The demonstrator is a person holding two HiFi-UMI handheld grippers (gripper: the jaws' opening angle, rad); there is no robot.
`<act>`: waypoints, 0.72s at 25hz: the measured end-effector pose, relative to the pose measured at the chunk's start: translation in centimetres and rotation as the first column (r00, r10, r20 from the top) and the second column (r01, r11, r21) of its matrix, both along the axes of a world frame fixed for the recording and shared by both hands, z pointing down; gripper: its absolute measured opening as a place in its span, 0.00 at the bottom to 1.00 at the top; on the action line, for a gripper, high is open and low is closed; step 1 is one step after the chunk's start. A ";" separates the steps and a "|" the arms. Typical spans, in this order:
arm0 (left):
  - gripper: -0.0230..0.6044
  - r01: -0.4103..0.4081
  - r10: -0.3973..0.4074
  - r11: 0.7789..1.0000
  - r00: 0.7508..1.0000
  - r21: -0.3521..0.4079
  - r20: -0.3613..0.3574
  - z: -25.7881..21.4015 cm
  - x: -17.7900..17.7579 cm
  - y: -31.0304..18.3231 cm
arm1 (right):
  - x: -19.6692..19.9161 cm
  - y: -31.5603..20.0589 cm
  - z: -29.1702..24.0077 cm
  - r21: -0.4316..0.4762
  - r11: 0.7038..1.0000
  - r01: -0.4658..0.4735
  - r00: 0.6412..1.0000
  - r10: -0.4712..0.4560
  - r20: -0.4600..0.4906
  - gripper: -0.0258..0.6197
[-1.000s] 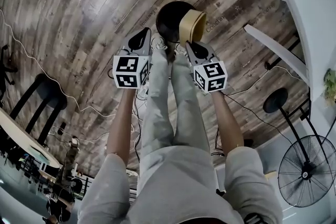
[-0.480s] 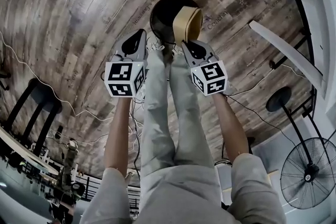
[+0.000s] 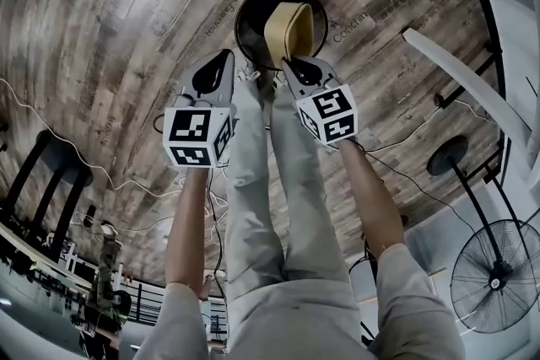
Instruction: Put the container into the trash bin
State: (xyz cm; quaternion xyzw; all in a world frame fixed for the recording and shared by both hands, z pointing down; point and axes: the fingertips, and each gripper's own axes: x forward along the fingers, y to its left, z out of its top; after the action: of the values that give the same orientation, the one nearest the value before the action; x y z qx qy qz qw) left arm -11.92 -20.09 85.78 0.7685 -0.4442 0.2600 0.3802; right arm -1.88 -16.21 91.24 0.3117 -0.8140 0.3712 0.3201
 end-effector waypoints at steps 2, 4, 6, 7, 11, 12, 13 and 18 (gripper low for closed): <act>0.05 -0.004 0.004 1.000 1.000 -0.001 -0.005 0.1 0.2 0.0 | -0.1 -0.2 0.9 -0.006 1.000 0.007 1.000 -0.007 -0.011 0.09; 0.05 -0.006 0.006 1.000 1.000 -0.003 -0.007 0.3 0.2 0.1 | -0.3 -0.6 1.9 -0.015 1.000 0.014 1.000 -0.015 -0.020 0.09; 0.05 -0.010 0.010 1.000 1.000 -0.006 -0.007 0.4 0.1 0.1 | -0.5 -1.0 2.8 -0.028 0.999 0.030 0.999 -0.031 -0.031 0.09; 0.05 -0.011 0.011 1.000 1.000 -0.006 -0.007 0.4 0.1 0.1 | -0.7 -1.1 3.3 -0.033 0.999 0.041 0.998 -0.042 -0.038 0.09; 0.05 -0.002 0.002 1.000 1.000 -0.007 -0.010 0.7 -0.3 -0.1 | -1.1 -1.8 5.4 -0.064 0.995 0.070 0.995 -0.075 -0.065 0.09; 0.05 0.000 0.000 1.000 1.000 -0.008 -0.010 0.7 -0.4 -0.2 | -1.2 -1.9 5.8 -0.072 0.995 0.075 0.994 -0.080 -0.071 0.09; 0.05 0.003 -0.003 1.000 1.000 -0.010 -0.011 0.8 -0.5 -0.2 | -1.4 -2.1 6.2 -0.077 0.994 0.079 0.993 -0.085 -0.076 0.09; 0.05 0.030 -0.031 0.999 0.999 -0.019 -0.028 0.9 -0.7 -0.2 | -1.7 -2.1 8.7 -0.141 0.987 0.078 0.990 -0.093 -0.105 0.09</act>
State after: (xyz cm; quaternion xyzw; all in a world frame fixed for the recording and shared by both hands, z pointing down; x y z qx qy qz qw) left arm -12.65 -20.33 86.64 0.7616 -0.4481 0.2475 0.3974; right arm -3.62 -18.33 99.93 0.2741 -0.7801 0.3941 0.4012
